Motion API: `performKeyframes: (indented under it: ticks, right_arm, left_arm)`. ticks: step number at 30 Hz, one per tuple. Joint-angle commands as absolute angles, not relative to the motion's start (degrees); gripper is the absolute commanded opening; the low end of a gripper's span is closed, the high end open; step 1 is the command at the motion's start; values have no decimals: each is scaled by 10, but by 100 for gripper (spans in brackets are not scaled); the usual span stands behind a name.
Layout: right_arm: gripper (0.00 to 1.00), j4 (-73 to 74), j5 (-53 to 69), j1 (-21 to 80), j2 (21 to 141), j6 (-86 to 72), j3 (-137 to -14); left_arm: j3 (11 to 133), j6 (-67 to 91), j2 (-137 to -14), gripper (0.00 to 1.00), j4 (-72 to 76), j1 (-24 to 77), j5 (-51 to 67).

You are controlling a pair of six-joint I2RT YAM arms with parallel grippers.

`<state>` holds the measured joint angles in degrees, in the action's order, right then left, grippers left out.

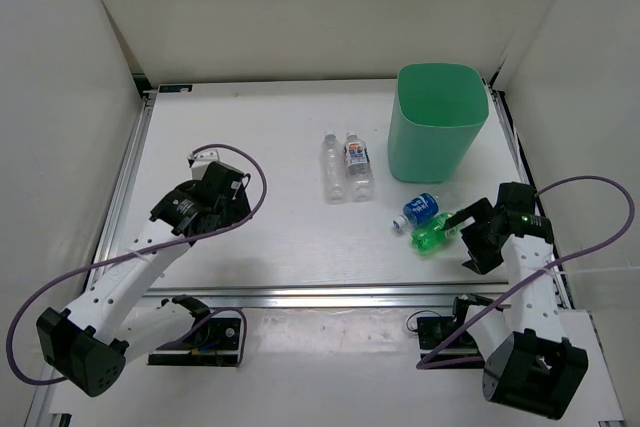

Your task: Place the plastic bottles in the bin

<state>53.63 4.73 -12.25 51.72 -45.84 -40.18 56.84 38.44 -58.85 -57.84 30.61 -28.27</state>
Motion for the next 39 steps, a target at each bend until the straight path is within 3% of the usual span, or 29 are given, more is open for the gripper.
performKeyframes:
  ticks: [1, 20, 25, 29, 34, 39]
  right_arm:
    - [100, 491, 50, -124, 530, -451, -389]
    - [100, 376, 66, -124, 697, -446, -389]
    - [94, 363, 71, -124, 733, -452, -402]
    - [84, 357, 71, -124, 755, -452, -412]
    - [55, 421, 54, -124, 735, -452, -441]
    - [47, 525, 60, -113, 650, -491, -510]
  left_arm:
    - [552, 393, -566, 100, -575, 309, -279]
    - [520, 393, -568, 100, -580, 309, -290]
    - [520, 393, -582, 100, -580, 309, -290]
    - [520, 393, -587, 100, -580, 309, -290]
    - [520, 393, -606, 100, -569, 309, -285]
    - [531, 393, -623, 100, -562, 309, -285]
